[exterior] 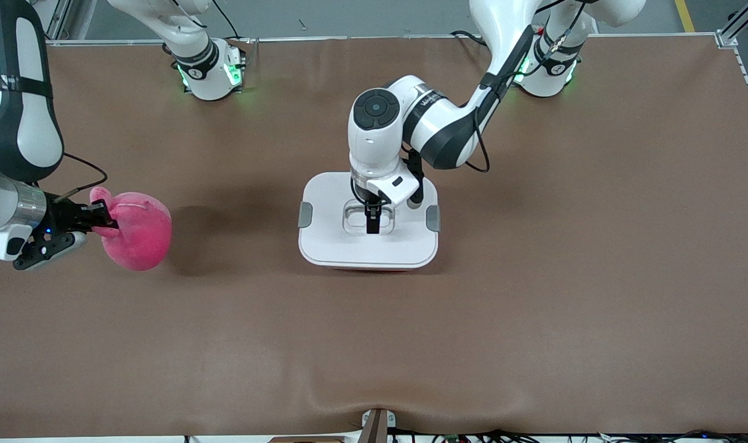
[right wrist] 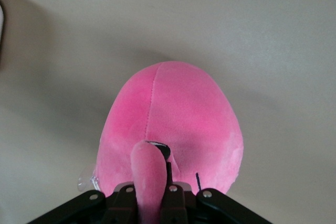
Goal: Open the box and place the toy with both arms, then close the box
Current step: 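Grasp the clear lid handle with the left gripper and lift the plush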
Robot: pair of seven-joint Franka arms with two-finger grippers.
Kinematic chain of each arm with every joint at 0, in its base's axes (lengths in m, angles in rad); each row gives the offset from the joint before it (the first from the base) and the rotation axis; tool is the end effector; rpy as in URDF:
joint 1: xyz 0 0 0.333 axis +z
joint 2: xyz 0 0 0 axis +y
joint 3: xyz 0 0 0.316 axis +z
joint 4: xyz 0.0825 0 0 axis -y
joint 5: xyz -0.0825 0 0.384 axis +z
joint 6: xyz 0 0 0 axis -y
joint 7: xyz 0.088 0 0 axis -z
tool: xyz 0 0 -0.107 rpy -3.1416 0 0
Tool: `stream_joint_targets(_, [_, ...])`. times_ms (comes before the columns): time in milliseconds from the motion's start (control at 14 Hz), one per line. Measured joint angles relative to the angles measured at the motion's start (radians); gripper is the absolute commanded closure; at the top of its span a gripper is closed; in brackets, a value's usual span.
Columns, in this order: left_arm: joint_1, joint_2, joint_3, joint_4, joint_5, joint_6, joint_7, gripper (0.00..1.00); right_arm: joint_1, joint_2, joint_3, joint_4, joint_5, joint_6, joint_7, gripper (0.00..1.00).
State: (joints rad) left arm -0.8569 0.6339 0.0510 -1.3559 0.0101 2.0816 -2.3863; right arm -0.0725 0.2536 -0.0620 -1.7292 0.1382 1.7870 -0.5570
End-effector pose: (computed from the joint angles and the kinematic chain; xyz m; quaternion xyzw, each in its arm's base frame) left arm 0.5037 -0.5358 0.3599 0.7084 0.7040 0.0182 0.0467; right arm 0.6062 -0.0676 0.4188 -0.9757 -0.1877 0.0718 0.0874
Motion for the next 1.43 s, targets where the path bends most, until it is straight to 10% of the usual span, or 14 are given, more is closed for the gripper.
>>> stream_joint_targets(285, [-0.032, 0.026, 0.0, 0.0, 0.043, 0.001, -0.049, 0.0, 0.021, -0.002, 0.004, 0.054, 0.066, -0.074, 0.144, 1.0])
stream_joint_targets(1425, [-0.033, 0.027, 0.01, 0.015, 0.063, 0.002, -0.05, 0.75, 0.11, -0.002, 0.009, 0.149, 0.114, -0.147, 0.432, 1.0])
